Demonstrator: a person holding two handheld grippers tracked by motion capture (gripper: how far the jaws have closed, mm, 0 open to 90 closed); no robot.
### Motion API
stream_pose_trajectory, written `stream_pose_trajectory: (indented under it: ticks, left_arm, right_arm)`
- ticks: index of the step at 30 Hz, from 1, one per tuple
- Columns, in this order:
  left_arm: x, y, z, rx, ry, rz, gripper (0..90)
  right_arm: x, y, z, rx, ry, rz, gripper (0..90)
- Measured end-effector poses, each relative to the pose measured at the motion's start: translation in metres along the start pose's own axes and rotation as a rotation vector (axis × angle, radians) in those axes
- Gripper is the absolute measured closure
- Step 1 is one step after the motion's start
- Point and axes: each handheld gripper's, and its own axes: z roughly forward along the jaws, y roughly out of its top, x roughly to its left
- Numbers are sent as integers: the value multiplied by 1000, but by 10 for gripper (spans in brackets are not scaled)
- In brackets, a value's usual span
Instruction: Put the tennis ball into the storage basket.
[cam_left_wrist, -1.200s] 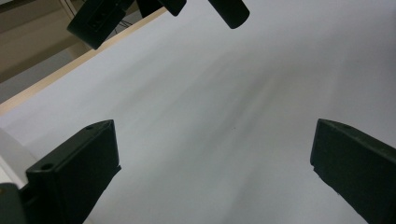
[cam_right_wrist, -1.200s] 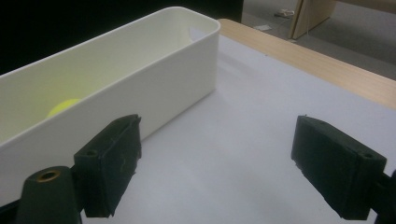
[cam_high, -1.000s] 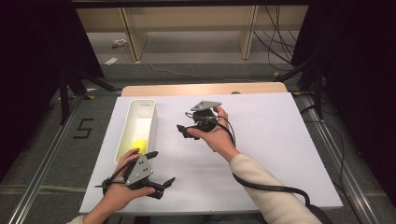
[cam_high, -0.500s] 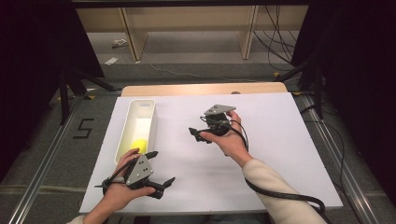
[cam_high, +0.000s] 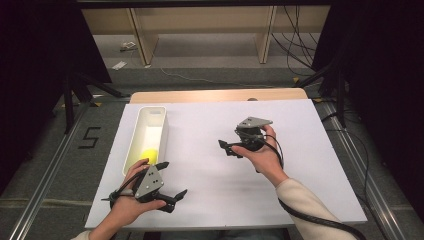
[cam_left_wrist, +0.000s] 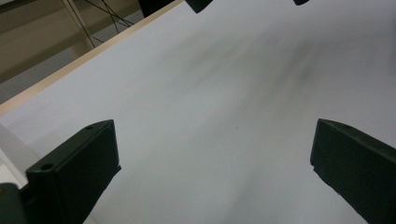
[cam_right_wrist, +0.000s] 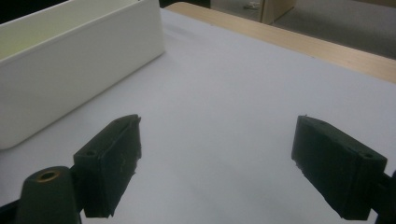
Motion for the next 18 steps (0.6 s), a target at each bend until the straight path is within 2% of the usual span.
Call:
stream_pose_trajectory:
  ticks: [4, 10, 18]
  left_arm:
    - [0, 0, 0, 0, 0, 1, 6]
    - [0, 0, 0, 0, 0, -1, 6]
    - [1, 0, -1, 1, 2, 0, 6]
  right_arm:
    - [-8, -9, -10, 2, -19, 16, 164]
    - [-19, -20, -29, -27, -50, 41, 165]
    - [-28, -33, -51, -42, -81, 44, 164]
